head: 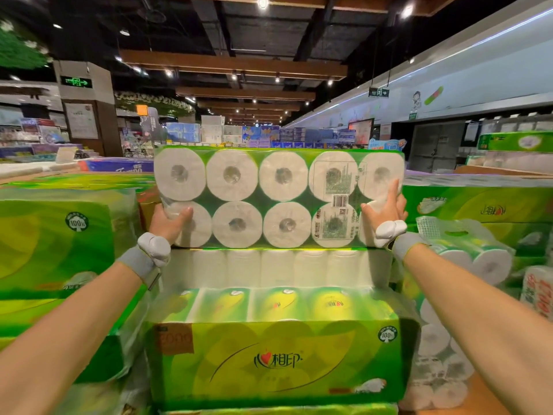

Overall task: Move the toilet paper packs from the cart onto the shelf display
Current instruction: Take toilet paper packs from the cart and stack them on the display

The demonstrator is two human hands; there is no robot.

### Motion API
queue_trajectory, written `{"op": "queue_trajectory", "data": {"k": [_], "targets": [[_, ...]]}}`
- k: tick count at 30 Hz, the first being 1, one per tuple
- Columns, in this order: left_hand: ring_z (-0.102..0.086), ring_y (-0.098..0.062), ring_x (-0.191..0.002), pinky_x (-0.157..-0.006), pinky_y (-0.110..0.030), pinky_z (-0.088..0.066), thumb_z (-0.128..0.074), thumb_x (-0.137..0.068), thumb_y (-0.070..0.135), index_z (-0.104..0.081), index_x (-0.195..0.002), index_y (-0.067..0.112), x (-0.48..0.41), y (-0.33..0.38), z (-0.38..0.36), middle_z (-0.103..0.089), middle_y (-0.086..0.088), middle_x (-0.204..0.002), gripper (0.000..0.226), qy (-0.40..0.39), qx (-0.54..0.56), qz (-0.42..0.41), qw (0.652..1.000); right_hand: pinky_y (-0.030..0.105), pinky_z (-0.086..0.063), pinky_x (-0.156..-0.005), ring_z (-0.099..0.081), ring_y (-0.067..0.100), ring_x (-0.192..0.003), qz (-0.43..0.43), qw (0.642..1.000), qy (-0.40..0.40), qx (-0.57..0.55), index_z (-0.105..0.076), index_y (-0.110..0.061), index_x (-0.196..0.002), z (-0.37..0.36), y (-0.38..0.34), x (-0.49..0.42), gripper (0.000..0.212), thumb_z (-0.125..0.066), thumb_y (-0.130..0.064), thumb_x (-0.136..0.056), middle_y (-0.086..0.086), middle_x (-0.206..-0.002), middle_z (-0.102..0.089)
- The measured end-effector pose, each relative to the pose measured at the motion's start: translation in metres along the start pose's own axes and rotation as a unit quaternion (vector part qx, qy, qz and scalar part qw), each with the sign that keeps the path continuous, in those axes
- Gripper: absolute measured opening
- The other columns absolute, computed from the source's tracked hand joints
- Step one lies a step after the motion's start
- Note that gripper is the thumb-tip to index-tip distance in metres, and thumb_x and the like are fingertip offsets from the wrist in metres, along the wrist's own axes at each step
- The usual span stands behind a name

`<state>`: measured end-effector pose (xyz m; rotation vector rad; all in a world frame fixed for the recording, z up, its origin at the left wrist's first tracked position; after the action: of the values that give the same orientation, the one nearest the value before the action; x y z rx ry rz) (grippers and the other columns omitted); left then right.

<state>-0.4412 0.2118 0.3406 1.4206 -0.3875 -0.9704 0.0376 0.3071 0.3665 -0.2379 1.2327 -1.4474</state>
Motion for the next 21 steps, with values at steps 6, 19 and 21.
{"op": "queue_trajectory", "data": {"k": [6, 19, 21], "targets": [[-0.041, -0.039, -0.128, -0.106, -0.048, -0.035, -0.070, -0.080, 0.038, -0.024, -0.141, 0.007, 0.013, 0.003, 0.001, -0.039, -0.021, -0.142, 0.082, 0.050, -0.049, 0.024, 0.997, 0.051, -0.014, -0.113, -0.010, 0.046, -0.139, 0.017, 0.999, 0.005, 0.050, -0.008, -0.032, -0.149, -0.001, -0.006, 0.014, 0.092, -0.069, -0.039, -0.079, 0.020, -0.155, 0.000], [-0.042, -0.032, -0.120, -0.106, -0.043, -0.036, -0.063, -0.083, 0.011, -0.040, -0.128, 0.009, 0.113, 0.023, -0.051, -0.038, -0.016, -0.133, 0.051, -0.022, -0.031, -0.133, 0.990, 0.044, -0.014, -0.114, -0.011, 0.042, -0.141, 0.070, 0.997, -0.030, 0.034, -0.015, -0.029, -0.149, 0.020, -0.005, 0.066, 0.090, -0.070, -0.036, -0.078, 0.020, -0.155, -0.004], [-0.049, -0.025, -0.110, -0.100, -0.042, -0.043, -0.062, -0.083, 0.010, -0.043, -0.124, 0.011, 0.138, 0.023, -0.077, -0.045, -0.011, -0.127, 0.044, -0.092, -0.001, -0.151, 0.984, 0.046, -0.013, -0.115, -0.011, 0.042, -0.141, 0.067, 0.996, -0.056, 0.033, -0.014, -0.031, -0.148, 0.024, 0.010, 0.083, 0.089, -0.070, -0.036, -0.079, 0.018, -0.155, -0.005]]}}
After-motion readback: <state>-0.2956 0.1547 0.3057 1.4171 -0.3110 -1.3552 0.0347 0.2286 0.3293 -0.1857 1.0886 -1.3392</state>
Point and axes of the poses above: each hand's wrist, its own x-axis away from the middle knuckle, its own z-axis out of the back of the hand, y = z × x, the point moved 6 cm from there along -x, towards the middle knuckle
